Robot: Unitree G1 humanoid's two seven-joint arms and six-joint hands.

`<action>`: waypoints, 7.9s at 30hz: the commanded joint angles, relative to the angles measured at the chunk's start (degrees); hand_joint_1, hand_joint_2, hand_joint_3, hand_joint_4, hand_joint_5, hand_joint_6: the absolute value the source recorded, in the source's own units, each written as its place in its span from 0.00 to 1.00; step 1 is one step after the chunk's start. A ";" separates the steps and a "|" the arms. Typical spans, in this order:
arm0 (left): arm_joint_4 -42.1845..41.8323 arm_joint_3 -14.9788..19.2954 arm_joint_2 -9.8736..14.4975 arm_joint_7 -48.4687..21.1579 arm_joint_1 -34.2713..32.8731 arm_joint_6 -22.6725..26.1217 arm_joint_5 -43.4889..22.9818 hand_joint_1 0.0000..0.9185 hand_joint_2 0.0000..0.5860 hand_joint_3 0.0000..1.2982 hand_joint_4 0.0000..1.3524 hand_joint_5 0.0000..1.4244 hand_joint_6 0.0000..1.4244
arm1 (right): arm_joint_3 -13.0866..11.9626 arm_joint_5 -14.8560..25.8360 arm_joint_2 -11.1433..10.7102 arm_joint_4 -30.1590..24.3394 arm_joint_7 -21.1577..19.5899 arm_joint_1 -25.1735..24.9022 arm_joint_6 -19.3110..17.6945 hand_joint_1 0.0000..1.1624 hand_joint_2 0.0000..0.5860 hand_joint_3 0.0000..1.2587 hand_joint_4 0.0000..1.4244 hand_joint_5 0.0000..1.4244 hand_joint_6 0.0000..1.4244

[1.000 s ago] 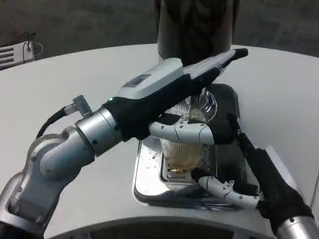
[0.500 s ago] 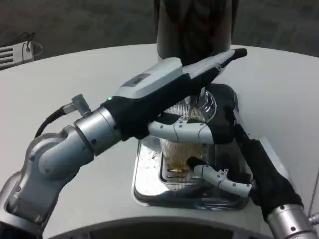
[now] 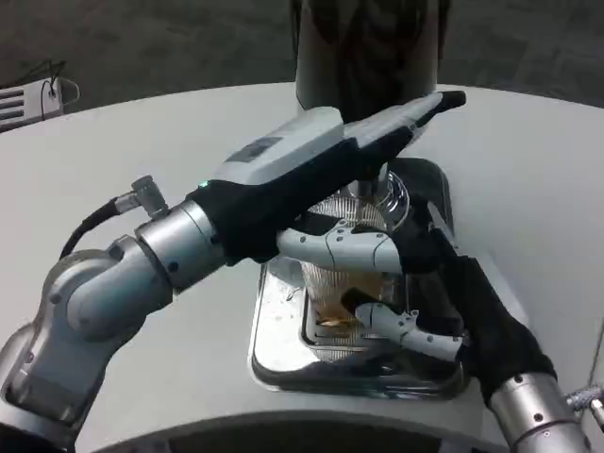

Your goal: Grasp the cup under the faucet to collect the drink, then remove the cup.

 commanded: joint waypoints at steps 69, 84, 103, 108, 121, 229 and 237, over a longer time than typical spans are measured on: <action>-33.59 24.11 1.35 9.61 54.97 10.53 5.60 0.00 0.06 0.00 0.00 0.00 0.00 | 1.88 3.89 3.33 13.18 -1.59 -8.62 -7.31 0.69 0.34 0.00 0.00 0.07 0.07; -34.61 23.45 2.23 7.63 57.36 12.35 5.42 0.00 0.06 0.00 0.00 0.00 0.00 | 1.94 3.59 5.78 21.28 -5.76 -12.22 -10.83 0.71 0.33 0.00 0.00 0.06 0.07; -34.92 22.96 3.03 5.53 56.78 15.76 4.96 0.00 0.06 0.00 0.00 0.00 0.00 | 3.54 1.23 8.85 26.95 -12.20 -14.39 -13.37 0.74 0.33 0.02 0.04 0.14 0.11; -34.80 22.64 3.01 5.24 56.58 16.48 4.99 0.00 0.06 0.00 0.00 0.00 0.01 | 3.67 1.52 10.20 28.63 -13.19 -15.18 -13.95 0.74 0.34 0.05 0.07 0.17 0.13; -32.93 22.13 3.50 4.93 56.29 16.87 4.47 0.00 0.05 0.00 0.00 0.00 0.01 | 5.17 -0.11 13.34 31.06 -18.34 -15.43 -15.35 0.77 0.35 0.16 0.18 0.27 0.26; -40.32 17.56 5.47 3.59 54.47 8.76 9.41 0.00 0.07 0.00 0.00 0.00 0.00 | -7.11 7.75 -6.02 -43.47 9.37 29.67 -6.22 0.85 0.29 0.83 0.88 0.93 1.00; -40.35 17.56 5.25 3.69 54.59 9.48 9.41 0.00 0.07 0.00 0.00 0.00 0.00 | -7.16 7.72 -5.92 -43.99 9.33 30.44 -6.18 0.85 0.29 0.83 0.88 0.93 1.00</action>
